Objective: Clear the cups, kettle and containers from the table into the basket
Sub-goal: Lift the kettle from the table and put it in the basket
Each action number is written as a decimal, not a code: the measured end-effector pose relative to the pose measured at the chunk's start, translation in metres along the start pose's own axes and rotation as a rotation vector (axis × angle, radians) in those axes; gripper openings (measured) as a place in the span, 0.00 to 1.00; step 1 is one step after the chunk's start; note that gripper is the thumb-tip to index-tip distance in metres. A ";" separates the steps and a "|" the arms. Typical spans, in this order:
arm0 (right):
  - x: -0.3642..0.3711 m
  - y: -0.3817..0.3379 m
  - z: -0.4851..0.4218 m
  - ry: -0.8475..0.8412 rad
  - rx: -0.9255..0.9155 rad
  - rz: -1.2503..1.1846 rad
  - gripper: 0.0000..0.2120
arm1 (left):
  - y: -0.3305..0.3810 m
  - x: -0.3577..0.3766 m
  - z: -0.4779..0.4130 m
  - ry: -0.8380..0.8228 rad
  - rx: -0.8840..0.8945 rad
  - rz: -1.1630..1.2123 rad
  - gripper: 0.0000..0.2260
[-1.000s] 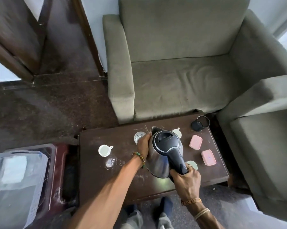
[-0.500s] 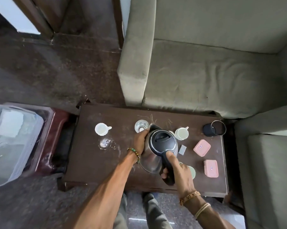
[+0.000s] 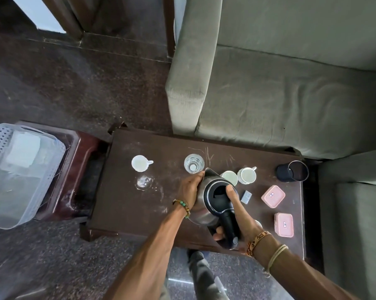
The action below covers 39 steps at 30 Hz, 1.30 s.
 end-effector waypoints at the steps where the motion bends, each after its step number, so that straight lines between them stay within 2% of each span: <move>1: -0.001 0.001 -0.001 0.006 0.002 0.006 0.45 | -0.002 0.000 0.000 0.003 0.008 -0.007 0.10; 4: -0.004 0.004 -0.003 0.037 0.011 0.047 0.44 | -0.003 0.000 -0.001 -0.021 0.050 -0.053 0.10; 7: -0.002 0.005 -0.004 0.064 0.002 0.109 0.41 | 0.001 0.001 -0.004 -0.074 0.087 -0.107 0.17; 11: 0.005 0.007 0.002 0.052 -0.068 0.125 0.40 | 0.000 -0.002 -0.009 -0.128 0.071 -0.144 0.18; 15: 0.000 0.018 0.008 0.059 -0.146 0.128 0.40 | -0.007 -0.009 -0.019 -0.143 -0.009 -0.191 0.11; 19: -0.005 0.021 0.001 0.029 -0.231 0.115 0.41 | -0.011 -0.015 -0.030 -0.113 -0.126 -0.107 0.11; 24: -0.014 0.021 -0.018 0.051 -0.226 0.211 0.39 | -0.023 -0.025 -0.041 -0.057 -0.205 0.005 0.11; 27: -0.015 0.016 -0.030 0.112 -0.228 0.202 0.32 | -0.032 -0.024 -0.048 -0.080 -0.276 0.050 0.09; 30: -0.017 0.007 -0.041 0.209 -0.155 0.218 0.19 | -0.041 -0.026 -0.054 -0.105 -0.352 0.160 0.09; 31: -0.017 0.005 -0.044 0.219 -0.156 0.220 0.18 | -0.044 -0.027 -0.056 -0.111 -0.380 0.189 0.09; 35: -0.015 0.002 -0.048 0.178 -0.190 0.196 0.24 | -0.059 -0.033 -0.064 -0.137 -0.481 0.244 0.20; 39: -0.014 -0.001 -0.049 0.132 -0.191 0.250 0.31 | -0.073 -0.035 -0.068 -0.160 -0.535 0.264 0.14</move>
Point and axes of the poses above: each hand's wrist, its own z-axis away from the middle knuckle, its own x-axis out of the palm, y = z × x, the point moved 3 cm from there along -z, towards the middle knuckle, and after that the axes turned 14 degrees about -y, right-handed, at the moved point
